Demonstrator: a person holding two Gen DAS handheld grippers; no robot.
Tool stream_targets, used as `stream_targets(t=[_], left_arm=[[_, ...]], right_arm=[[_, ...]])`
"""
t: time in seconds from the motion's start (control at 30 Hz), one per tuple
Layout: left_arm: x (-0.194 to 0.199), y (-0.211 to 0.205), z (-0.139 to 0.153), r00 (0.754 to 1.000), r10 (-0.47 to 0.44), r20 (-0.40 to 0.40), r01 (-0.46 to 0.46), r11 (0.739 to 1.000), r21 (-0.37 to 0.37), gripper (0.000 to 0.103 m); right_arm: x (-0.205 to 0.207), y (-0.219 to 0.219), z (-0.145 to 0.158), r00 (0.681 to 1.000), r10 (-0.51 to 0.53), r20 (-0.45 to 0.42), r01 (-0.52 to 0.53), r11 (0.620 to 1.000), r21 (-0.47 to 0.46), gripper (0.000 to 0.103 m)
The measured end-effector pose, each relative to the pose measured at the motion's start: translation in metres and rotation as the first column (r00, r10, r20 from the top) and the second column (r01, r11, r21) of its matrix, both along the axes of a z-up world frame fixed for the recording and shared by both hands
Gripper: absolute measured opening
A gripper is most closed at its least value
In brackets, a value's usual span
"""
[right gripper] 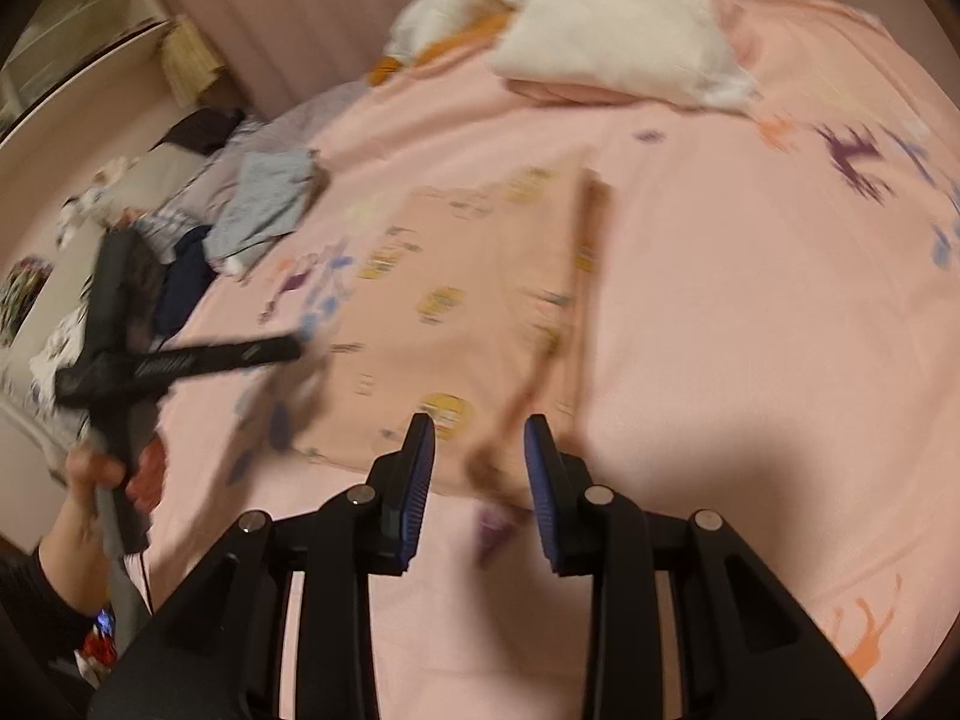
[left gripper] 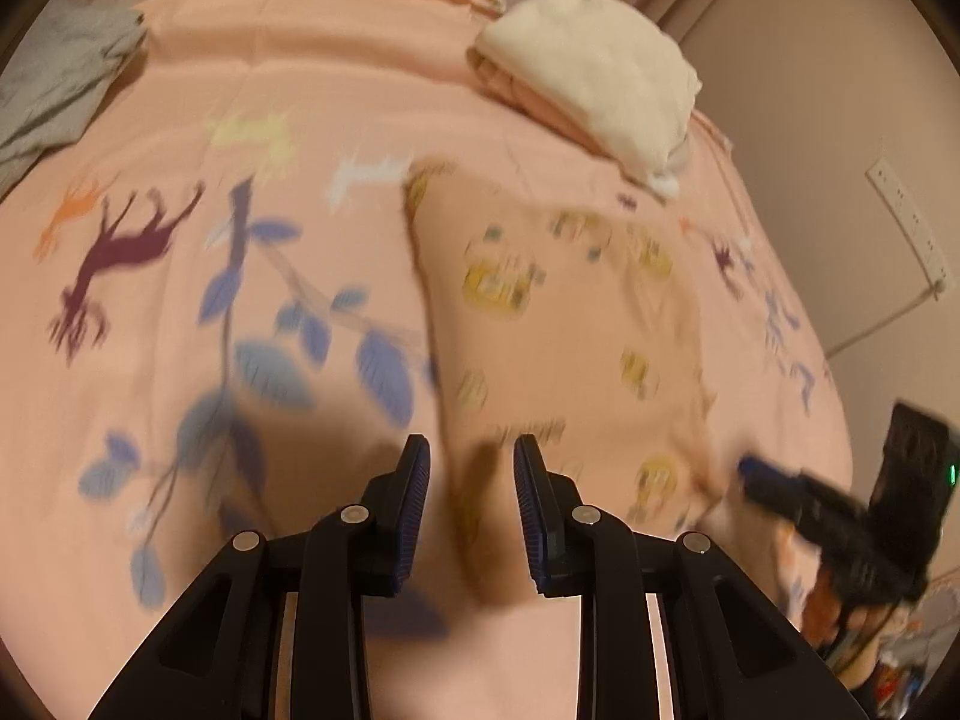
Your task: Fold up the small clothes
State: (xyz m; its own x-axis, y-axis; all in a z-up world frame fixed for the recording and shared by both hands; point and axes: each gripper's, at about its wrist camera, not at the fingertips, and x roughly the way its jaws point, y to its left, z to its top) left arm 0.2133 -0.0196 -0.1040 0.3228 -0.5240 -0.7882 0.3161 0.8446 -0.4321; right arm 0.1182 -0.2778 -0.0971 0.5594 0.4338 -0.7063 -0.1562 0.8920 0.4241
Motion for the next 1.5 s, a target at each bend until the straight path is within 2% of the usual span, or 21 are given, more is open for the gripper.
stream_targets(t=[0.13, 0.3, 0.4, 0.5, 0.67, 0.7, 0.87, 1.03, 1.13, 1.2, 1.27, 1.33, 1.5], left_arm=[[0.022, -0.018, 0.001, 1.000, 0.021, 0.018, -0.020, 0.999, -0.026, 0.025], [0.053, -0.040, -0.014, 0.999, 0.033, 0.037, -0.035, 0.998, 0.058, 0.025], [0.066, -0.042, -0.029, 0.999, 0.041, -0.002, -0.040, 0.997, 0.073, 0.025], [0.076, -0.040, -0.036, 0.998, 0.059, -0.015, -0.058, 0.996, 0.067, 0.030], [0.083, -0.031, -0.037, 0.995, 0.089, -0.048, -0.088, 0.996, 0.024, 0.032], [0.081, -0.028, -0.034, 0.994, 0.098, -0.046, -0.097, 0.995, 0.013, 0.032], [0.056, -0.028, -0.022, 0.999, 0.053, 0.005, -0.054, 0.998, 0.035, 0.032], [0.030, -0.036, -0.020, 0.999, -0.009, 0.053, 0.005, 0.997, 0.072, 0.032], [0.027, -0.040, -0.026, 0.998, -0.023, 0.066, 0.016, 0.994, 0.108, 0.032], [0.028, -0.040, -0.028, 0.998, -0.019, 0.057, 0.013, 0.995, 0.103, 0.032], [0.030, -0.040, -0.029, 0.999, -0.016, 0.050, 0.011, 0.995, 0.100, 0.032], [0.029, -0.040, -0.030, 0.999, -0.018, 0.051, 0.013, 0.995, 0.102, 0.033], [0.029, -0.038, -0.033, 0.999, -0.009, 0.043, 0.005, 0.996, 0.092, 0.035]], right_arm=[[0.013, 0.033, -0.003, 0.996, 0.087, 0.023, -0.087, 0.996, -0.002, 0.027], [0.029, 0.061, -0.027, 0.990, 0.135, -0.029, -0.136, 0.990, -0.024, 0.022], [0.031, 0.058, -0.040, 0.991, 0.121, -0.065, -0.122, 0.993, -0.007, 0.019], [0.027, 0.049, -0.043, 0.989, 0.124, -0.086, -0.119, 0.991, 0.055, 0.019], [0.017, 0.045, -0.035, 0.982, 0.162, -0.096, -0.155, 0.985, 0.080, 0.019], [0.016, 0.042, -0.031, 0.983, 0.163, -0.085, -0.155, 0.984, 0.093, 0.023], [0.033, 0.019, -0.009, 0.998, 0.056, 0.004, -0.057, 0.995, 0.087, 0.023], [0.088, 0.003, 0.002, 0.996, -0.070, 0.056, 0.067, 0.996, 0.054, 0.022], [0.121, -0.003, -0.012, 0.992, -0.129, 0.011, 0.129, 0.992, 0.011, 0.021], [0.139, -0.007, -0.030, 0.983, -0.174, -0.063, 0.171, 0.984, -0.052, 0.018], [0.143, -0.010, -0.042, 0.975, -0.200, -0.093, 0.195, 0.979, -0.058, 0.012], [0.142, -0.014, -0.040, 0.972, -0.215, -0.091, 0.212, 0.976, -0.042, 0.007], [0.120, -0.008, -0.019, 0.985, -0.171, -0.032, 0.170, 0.985, -0.029, 0.016]])
